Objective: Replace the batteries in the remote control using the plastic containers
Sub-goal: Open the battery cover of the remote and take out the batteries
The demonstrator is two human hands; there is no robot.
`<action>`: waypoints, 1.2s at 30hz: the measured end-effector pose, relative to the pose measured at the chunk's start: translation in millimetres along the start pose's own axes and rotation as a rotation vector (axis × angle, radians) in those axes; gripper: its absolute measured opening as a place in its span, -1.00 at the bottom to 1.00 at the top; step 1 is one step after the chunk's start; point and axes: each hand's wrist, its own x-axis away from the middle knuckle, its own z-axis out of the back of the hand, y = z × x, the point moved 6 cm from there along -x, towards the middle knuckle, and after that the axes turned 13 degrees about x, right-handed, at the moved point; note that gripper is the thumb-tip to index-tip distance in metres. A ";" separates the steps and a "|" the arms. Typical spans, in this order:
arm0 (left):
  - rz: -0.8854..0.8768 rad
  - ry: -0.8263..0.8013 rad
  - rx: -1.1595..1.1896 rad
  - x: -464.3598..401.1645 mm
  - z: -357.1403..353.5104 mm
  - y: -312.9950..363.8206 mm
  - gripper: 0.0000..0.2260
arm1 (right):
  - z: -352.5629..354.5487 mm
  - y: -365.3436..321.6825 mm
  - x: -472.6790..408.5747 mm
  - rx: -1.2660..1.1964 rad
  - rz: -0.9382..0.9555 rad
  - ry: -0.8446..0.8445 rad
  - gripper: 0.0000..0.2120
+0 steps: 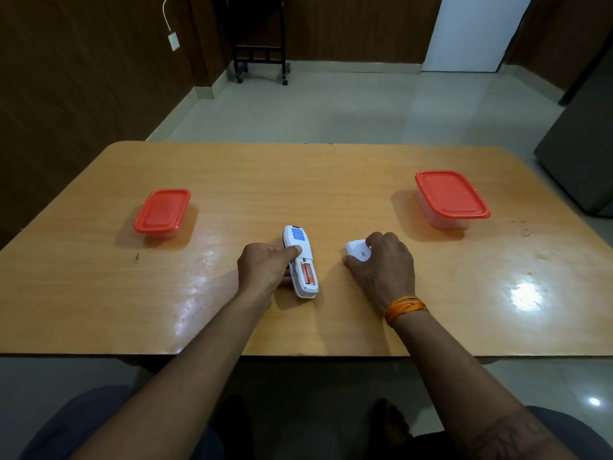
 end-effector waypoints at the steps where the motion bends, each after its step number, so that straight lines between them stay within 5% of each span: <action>1: -0.016 -0.003 -0.047 -0.5 1.2 2.4 -0.79 | 0.1 0.1 0.2 0.002 0.002 0.002 -0.56; 12: -0.127 0.025 -0.258 6.3 16.1 13.5 -0.78 | 16.9 -18.6 23.5 -0.072 0.060 0.242 -0.70; 18: -0.386 -0.094 -0.512 19.0 15.3 29.3 -0.96 | 8.5 -46.1 36.9 -0.263 0.232 0.053 -0.74; 23: -0.538 -0.230 -0.723 32.2 5.5 25.8 -0.88 | -8.3 -67.0 48.4 -0.261 0.403 -0.166 -0.40; 36: -0.638 -0.211 -0.857 37.7 -7.7 27.4 -0.81 | -11.7 -65.8 44.7 -0.249 0.420 -0.128 -0.40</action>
